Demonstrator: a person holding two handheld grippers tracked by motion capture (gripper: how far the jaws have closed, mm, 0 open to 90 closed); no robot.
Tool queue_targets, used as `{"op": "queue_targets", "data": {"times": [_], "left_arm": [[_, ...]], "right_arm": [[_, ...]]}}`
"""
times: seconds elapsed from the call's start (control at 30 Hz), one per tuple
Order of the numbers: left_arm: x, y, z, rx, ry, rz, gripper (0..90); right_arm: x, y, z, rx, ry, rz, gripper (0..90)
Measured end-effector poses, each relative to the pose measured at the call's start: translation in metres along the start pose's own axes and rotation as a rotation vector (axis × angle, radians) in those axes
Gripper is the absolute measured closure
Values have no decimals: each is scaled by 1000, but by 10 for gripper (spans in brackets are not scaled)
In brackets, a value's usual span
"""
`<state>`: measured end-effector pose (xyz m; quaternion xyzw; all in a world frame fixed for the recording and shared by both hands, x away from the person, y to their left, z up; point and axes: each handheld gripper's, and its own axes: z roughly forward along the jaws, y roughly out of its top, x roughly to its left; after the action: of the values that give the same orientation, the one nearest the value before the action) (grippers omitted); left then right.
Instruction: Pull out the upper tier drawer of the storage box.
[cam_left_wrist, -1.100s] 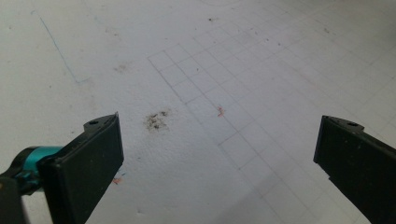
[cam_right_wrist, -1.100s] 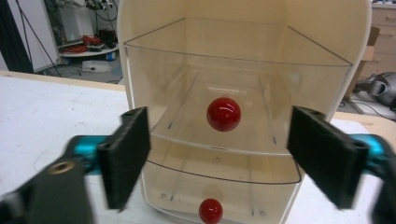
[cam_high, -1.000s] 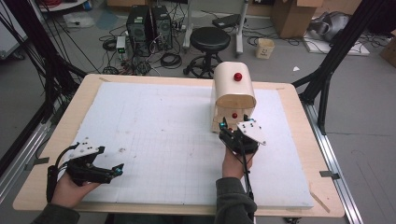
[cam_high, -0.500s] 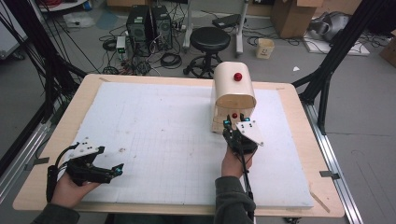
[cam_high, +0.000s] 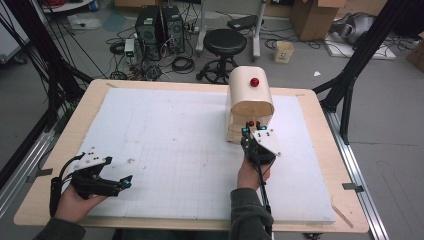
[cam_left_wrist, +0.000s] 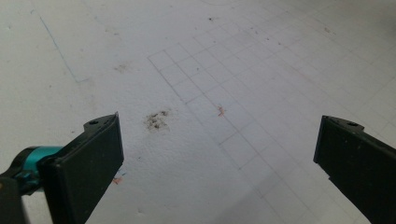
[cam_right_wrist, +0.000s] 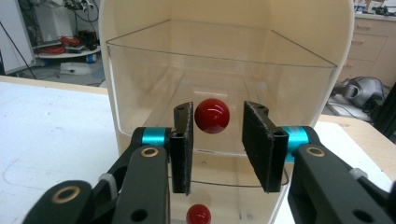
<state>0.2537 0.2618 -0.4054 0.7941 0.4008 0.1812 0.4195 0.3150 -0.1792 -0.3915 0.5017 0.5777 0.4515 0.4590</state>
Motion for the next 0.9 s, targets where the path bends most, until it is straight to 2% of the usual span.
{"op": "queue_targets", "data": {"times": [0.37, 0.63, 0.9], "left_arm": [[0, 0, 0, 0, 1, 4, 20], [1, 0, 0, -2, 2, -1, 20], [1, 0, -1, -2, 2, 1, 20]], "right_arm": [[3, 0, 0, -2, -3, -27, 720], [5, 0, -2, -3, -17, -42, 733], [4, 1, -8, -7, -3, -43, 733]]}}
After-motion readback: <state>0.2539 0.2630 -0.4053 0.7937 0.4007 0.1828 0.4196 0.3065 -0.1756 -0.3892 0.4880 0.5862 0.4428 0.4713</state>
